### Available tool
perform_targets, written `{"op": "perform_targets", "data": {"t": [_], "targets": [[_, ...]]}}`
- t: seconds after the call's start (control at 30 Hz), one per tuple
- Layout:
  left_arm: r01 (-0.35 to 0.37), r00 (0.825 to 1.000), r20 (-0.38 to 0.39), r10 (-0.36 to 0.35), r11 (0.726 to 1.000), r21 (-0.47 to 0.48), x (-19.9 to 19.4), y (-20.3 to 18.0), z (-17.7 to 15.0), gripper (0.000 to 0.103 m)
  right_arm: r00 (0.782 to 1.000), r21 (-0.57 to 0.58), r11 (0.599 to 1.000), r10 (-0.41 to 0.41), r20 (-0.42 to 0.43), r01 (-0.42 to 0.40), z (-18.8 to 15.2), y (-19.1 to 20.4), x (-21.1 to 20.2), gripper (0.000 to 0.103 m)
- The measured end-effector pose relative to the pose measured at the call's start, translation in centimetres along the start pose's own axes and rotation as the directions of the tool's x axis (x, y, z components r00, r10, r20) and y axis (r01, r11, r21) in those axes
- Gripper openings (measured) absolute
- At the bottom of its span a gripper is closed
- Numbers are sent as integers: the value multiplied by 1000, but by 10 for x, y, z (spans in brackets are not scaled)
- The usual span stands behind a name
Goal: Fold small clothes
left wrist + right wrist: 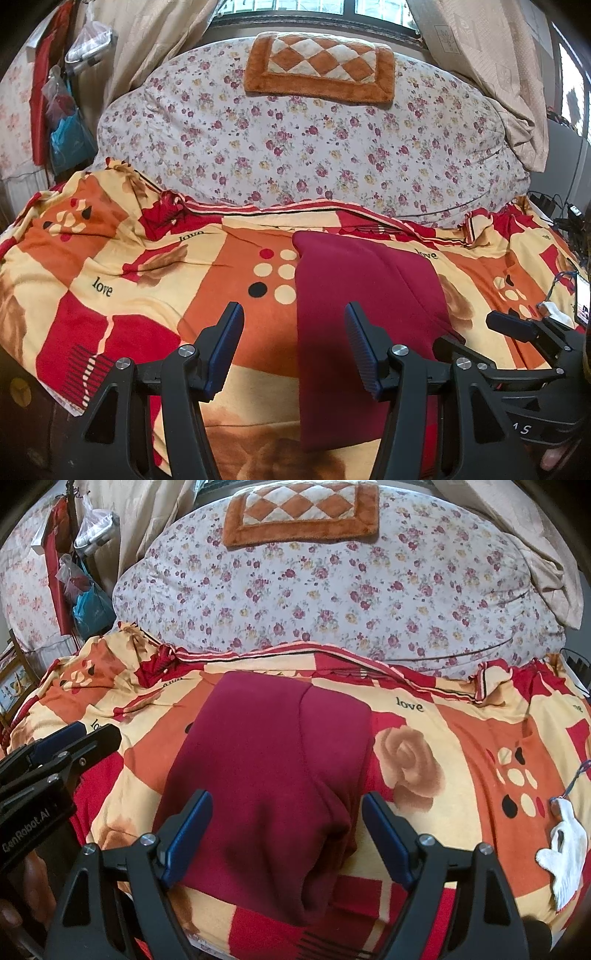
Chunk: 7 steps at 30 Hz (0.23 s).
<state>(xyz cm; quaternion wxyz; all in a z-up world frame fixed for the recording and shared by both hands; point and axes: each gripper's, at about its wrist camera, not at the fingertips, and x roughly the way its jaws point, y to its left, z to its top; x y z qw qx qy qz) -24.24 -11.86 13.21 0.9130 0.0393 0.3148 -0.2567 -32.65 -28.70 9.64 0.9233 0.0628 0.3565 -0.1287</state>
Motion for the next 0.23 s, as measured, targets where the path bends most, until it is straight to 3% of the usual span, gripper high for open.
{"op": "perform_targets", "data": {"t": [0.23], "targets": [[13,1000,-27,-14,999,-31,9,11,-1,37,1000,-10,1000,5,-10,-5,0,-3,4,86]]}}
